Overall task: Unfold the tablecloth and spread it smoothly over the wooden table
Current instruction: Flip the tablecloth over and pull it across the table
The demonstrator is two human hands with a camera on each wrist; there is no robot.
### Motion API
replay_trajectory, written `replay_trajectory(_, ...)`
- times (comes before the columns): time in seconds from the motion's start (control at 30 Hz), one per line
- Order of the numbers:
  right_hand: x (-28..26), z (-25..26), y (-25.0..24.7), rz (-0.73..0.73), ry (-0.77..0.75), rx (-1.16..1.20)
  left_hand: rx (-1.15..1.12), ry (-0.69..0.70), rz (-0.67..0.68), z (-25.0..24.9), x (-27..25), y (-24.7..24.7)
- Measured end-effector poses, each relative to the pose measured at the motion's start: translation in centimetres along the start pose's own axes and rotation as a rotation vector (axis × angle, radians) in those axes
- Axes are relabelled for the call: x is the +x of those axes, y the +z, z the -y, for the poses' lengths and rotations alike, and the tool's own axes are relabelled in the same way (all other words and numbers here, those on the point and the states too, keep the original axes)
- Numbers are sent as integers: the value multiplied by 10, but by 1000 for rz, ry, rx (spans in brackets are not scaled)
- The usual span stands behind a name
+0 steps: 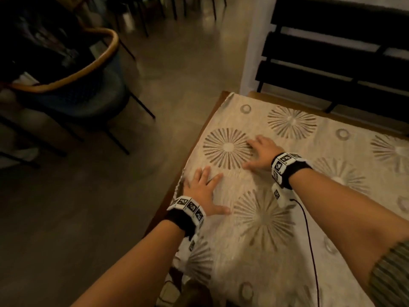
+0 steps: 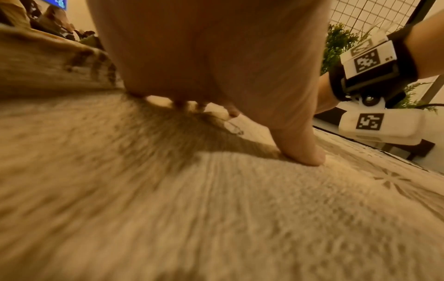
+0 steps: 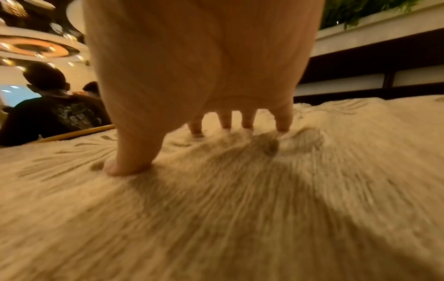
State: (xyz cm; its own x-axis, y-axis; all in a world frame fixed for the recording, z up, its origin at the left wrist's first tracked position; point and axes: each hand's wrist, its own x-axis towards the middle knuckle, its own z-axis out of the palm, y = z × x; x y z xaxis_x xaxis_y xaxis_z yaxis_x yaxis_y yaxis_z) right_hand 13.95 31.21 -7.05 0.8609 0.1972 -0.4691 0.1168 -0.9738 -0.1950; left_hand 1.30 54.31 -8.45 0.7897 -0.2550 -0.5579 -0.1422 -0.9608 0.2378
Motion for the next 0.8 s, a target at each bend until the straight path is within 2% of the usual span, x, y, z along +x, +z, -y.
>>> replay_trajectory(0.1,15,11,3,31,59,-21,-25,50,0,15,-1,3)
replay_trajectory(0.23,21,17,-10,84,53,-33,-47,136,-13,31,-1,3)
replay_trajectory(0.37,20,23,-17,72,81,3,-64,125,-75,56,-15,12)
replay_trajectory(0.47,21,28,-27,73,107,17,-34,130,-56,80,-28,11)
replay_trajectory(0.57,21,36,-32,86,134,13,-27,95,-17,103,-25,0)
replay_trajectory(0.63,23,39,-33,87,142,0,11,62,-38,111,-16,-11)
replay_trajectory(0.8,33,37,-41,71,147,-63,124,75,-121,93,35,-68)
